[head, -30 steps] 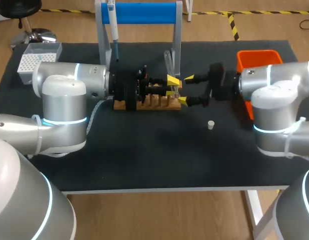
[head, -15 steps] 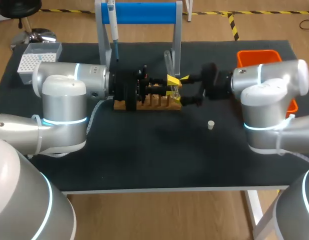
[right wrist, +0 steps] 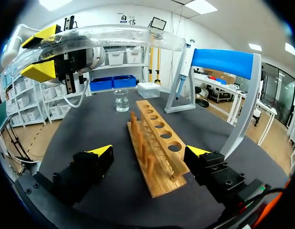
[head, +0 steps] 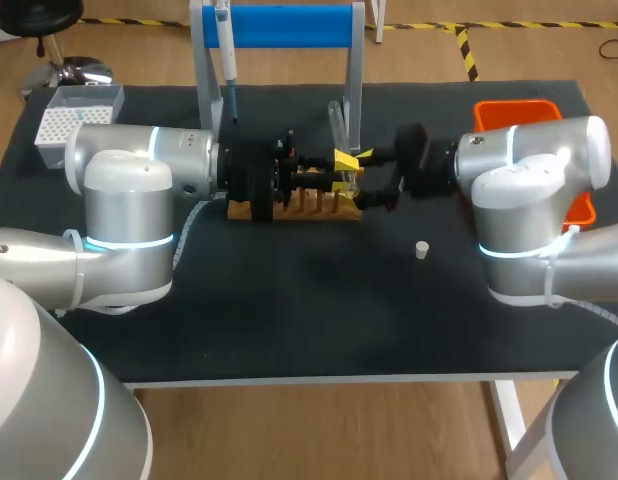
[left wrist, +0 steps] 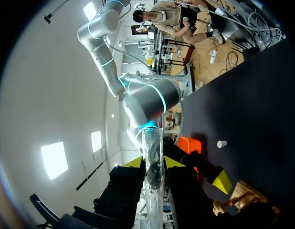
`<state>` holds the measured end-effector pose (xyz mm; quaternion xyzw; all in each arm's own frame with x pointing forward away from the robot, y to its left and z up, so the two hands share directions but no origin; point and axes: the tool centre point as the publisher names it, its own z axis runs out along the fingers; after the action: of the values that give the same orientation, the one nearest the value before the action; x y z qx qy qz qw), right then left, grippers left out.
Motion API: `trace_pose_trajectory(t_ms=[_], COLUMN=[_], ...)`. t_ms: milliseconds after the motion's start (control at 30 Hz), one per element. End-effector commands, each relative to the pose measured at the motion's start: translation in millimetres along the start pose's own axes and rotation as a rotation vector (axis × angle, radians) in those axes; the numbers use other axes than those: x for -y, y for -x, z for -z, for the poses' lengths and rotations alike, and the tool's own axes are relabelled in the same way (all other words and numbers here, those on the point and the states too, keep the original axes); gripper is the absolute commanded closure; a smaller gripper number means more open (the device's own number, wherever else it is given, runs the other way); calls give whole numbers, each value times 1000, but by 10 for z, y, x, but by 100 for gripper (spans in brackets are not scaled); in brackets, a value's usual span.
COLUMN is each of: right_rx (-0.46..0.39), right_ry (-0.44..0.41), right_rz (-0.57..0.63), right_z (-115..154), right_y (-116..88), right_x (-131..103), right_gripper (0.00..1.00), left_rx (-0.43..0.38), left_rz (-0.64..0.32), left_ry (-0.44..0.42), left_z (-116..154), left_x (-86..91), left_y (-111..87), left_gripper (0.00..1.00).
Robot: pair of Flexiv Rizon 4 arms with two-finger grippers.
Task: Invert the test tube, pick up the pipette, mount the tip to pipette, aspirate from beaker and dispense into the tube, eject the tip, return the pipette, and cap with the stopper.
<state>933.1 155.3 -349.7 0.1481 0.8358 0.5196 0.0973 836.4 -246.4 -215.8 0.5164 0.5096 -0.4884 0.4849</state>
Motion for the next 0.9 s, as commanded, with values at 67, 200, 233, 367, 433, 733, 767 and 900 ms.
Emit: trace_pose_trajectory(t_ms=[67, 200, 233, 367, 433, 733, 767, 900], right_rx=[1, 3, 3, 4, 5, 6, 6, 6], right_ry=[-2, -3, -3, 1, 4, 7, 7, 7], right_rz=[0, 0, -1, -4, -3, -3, -3, -3], right_z=[-23, -31, -32, -34, -32, -25, -25, -25], right_y=[-7, -14, -15, -19, -23, -30, -30, -30], right_x=[5, 8, 8, 7, 3, -2, -2, -2], right_gripper=[0, 0, 0, 0, 0, 0, 0, 0], left_rx=[-2, -2, -2, -2, -2, -2, -2, -2], left_rz=[0, 0, 0, 0, 0, 0, 0, 0], left_ry=[-3, -3, -3, -3, -3, -3, -3, -3], left_z=[0, 0, 0, 0, 0, 0, 0, 0], left_x=[-6, -6, -6, -6, -6, -6, -6, -6], left_y=[5, 5, 5, 5, 5, 5, 5, 5], left_gripper=[100, 100, 100, 100, 100, 100, 100, 100])
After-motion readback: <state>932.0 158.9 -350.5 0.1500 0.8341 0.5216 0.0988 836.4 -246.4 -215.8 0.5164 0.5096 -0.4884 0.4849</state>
